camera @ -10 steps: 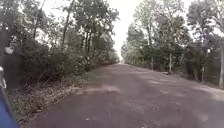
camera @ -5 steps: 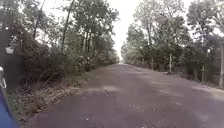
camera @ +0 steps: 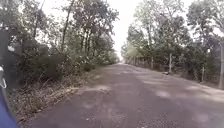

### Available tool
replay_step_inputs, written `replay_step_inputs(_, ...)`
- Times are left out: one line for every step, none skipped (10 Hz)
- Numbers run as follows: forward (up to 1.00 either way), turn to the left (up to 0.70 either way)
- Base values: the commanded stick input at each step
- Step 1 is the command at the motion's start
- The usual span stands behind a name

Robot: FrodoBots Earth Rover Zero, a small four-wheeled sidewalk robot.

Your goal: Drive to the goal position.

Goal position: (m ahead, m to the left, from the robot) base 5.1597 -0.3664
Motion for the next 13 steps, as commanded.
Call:
replay_step_inputs(0.00,0.00)
replay_step_inputs(0.00,0.00)
replay_step_inputs(-0.20,0.00)
replay_step_inputs(-0.39,0.00)
replay_step_inputs(-0.45,0.00)
replay_step_inputs(-0.24,0.00)
replay_step_inputs(0.00,0.00)
replay_step_inputs(0.00,0.00)
replay_step_inputs(0.16,0.00)
replay_step_inputs(0.46,0.00)
replay_step_inputs(0.70,0.00)
replay_step_inputs(0.70,0.00)
replay_step_inputs(0.70,0.00)
